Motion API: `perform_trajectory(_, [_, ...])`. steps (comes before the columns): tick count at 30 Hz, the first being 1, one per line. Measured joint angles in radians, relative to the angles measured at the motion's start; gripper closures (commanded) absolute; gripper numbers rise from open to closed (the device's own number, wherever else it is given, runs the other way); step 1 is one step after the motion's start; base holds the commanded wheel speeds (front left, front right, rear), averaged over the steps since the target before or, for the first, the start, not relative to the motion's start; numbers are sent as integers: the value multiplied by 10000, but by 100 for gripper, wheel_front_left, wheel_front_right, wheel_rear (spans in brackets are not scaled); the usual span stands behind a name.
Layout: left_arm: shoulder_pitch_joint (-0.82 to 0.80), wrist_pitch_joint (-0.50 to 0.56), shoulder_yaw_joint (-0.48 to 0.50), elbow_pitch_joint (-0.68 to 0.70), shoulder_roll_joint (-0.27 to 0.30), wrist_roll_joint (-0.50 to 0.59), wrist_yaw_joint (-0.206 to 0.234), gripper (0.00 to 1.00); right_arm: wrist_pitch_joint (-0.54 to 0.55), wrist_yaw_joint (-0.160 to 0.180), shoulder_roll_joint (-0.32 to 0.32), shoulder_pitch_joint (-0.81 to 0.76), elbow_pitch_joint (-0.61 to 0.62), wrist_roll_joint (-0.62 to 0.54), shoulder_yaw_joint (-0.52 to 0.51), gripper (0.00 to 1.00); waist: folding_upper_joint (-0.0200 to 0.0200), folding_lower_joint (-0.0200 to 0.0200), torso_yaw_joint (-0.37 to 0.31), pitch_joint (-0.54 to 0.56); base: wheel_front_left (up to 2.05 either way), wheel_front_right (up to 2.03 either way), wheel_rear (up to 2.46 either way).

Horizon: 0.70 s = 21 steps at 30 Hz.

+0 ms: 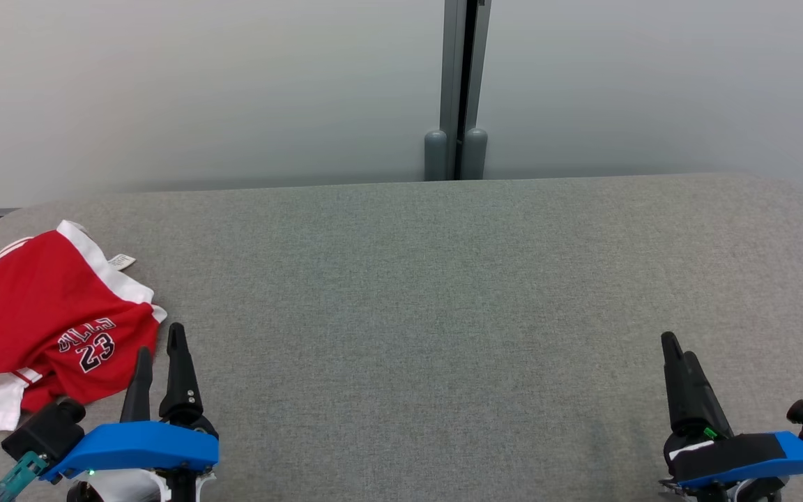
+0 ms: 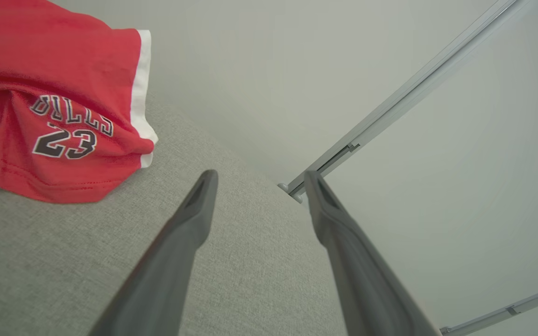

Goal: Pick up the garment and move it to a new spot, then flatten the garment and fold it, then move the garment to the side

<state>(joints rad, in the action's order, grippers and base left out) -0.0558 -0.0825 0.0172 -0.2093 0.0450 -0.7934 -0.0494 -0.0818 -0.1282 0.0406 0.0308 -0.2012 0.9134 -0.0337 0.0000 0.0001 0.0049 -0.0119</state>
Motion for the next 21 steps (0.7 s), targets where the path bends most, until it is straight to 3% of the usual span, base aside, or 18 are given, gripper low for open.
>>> perform_trajectory(21, [6, -604, -393, -251, 81, 2663, 184, 0, -600, -8, 12, -177, 4, -2560, 242, 0, 0, 0, 120, 12, 0, 0, 0])
